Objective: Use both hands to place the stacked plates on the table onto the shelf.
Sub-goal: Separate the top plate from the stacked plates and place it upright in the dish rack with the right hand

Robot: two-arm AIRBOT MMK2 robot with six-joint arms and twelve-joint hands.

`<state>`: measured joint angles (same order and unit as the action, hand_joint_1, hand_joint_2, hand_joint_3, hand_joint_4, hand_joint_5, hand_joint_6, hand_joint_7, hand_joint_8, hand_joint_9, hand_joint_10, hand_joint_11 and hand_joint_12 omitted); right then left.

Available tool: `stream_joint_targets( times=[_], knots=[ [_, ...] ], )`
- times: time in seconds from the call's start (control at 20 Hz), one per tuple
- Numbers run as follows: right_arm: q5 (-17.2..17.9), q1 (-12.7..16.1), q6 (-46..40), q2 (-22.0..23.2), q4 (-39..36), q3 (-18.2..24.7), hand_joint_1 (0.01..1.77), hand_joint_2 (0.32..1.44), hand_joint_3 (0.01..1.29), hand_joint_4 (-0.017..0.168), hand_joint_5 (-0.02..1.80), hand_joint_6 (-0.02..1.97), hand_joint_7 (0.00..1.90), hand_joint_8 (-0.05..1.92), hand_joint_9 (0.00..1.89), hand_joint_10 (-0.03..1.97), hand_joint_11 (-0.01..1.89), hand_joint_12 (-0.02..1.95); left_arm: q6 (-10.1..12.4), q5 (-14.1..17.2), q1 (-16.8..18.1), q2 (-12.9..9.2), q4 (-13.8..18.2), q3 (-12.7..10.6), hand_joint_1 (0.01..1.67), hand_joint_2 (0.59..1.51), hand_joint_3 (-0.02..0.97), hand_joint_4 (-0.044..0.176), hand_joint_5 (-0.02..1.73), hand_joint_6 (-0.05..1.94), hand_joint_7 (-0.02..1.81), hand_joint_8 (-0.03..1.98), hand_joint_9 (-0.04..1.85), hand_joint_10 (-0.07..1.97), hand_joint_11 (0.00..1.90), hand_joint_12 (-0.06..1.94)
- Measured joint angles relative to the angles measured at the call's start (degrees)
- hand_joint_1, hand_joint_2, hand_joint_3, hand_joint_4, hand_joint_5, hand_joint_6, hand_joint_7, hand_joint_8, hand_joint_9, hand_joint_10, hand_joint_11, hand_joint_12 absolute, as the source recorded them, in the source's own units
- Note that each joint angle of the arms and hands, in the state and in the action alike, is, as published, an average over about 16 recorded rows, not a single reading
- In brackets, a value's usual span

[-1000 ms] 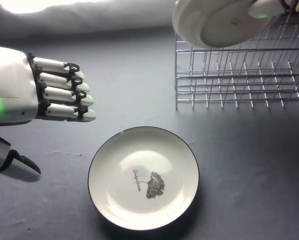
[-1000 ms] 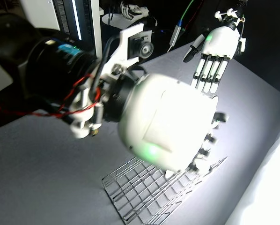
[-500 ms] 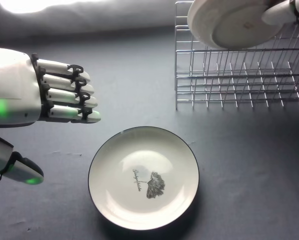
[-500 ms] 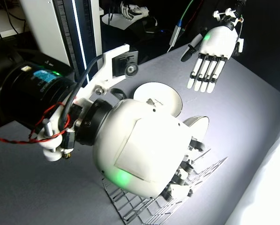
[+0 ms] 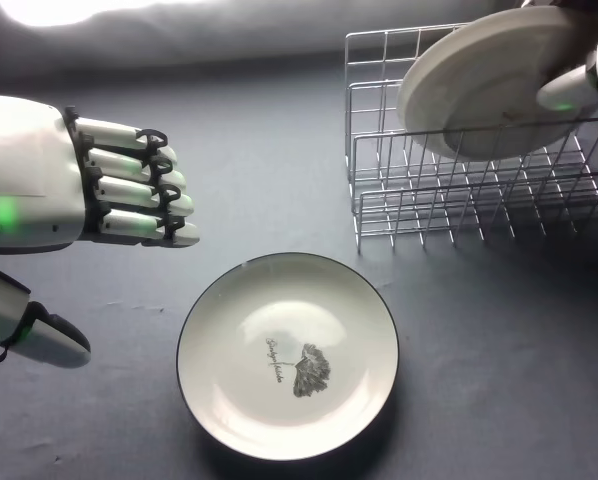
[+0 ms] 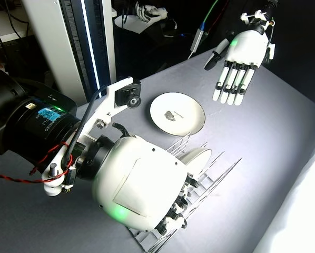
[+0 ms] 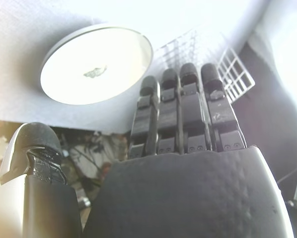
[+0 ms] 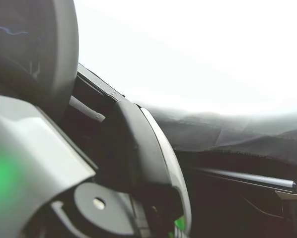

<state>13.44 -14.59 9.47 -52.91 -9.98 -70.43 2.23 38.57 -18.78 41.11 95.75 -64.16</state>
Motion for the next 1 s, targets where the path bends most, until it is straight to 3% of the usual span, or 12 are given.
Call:
stream_joint_targets(
  times=[0.3,0.65,0.8,1.0],
  knots=[
    [1.92,-2.28,0.04,-0.07,0.04,-0.43,1.34,0.96,0.01,-0.007,1.0,0.84,1.13,0.66,0.95,1.11,0.64,1.33,0.18,0.01,-0.06,0.1,0.0,-0.05,0.02,1.106,0.012,0.0,0.2,0.01,0.21,0.02,0.2,0.01,0.02,0.47],
    [3.92,-3.84,0.21,-0.09,0.0,-1.76,1.32,0.97,0.01,-0.001,0.98,0.89,1.1,0.72,0.97,0.94,0.63,1.35,0.27,0.01,-0.07,0.17,0.02,-0.07,0.02,1.105,0.012,0.0,0.19,0.01,0.21,0.02,0.19,0.01,0.02,0.46],
    [4.29,-4.15,0.38,-0.13,-0.07,-2.41,1.31,0.97,0.01,-0.001,0.95,0.88,1.06,0.63,0.95,0.86,0.57,1.33,0.28,0.01,-0.06,0.19,0.01,-0.08,0.02,1.106,0.012,0.0,0.19,0.01,0.2,0.02,0.18,0.01,0.02,0.44],
    [4.37,-4.27,0.61,-0.22,-0.17,-3.1,1.29,0.99,0.01,0.0,0.91,0.68,1.01,0.48,0.92,0.72,0.49,1.3,0.28,0.02,-0.04,0.29,0.02,-0.11,0.02,1.106,0.011,0.0,0.19,0.01,0.2,0.02,0.18,0.01,0.02,0.43]
  ],
)
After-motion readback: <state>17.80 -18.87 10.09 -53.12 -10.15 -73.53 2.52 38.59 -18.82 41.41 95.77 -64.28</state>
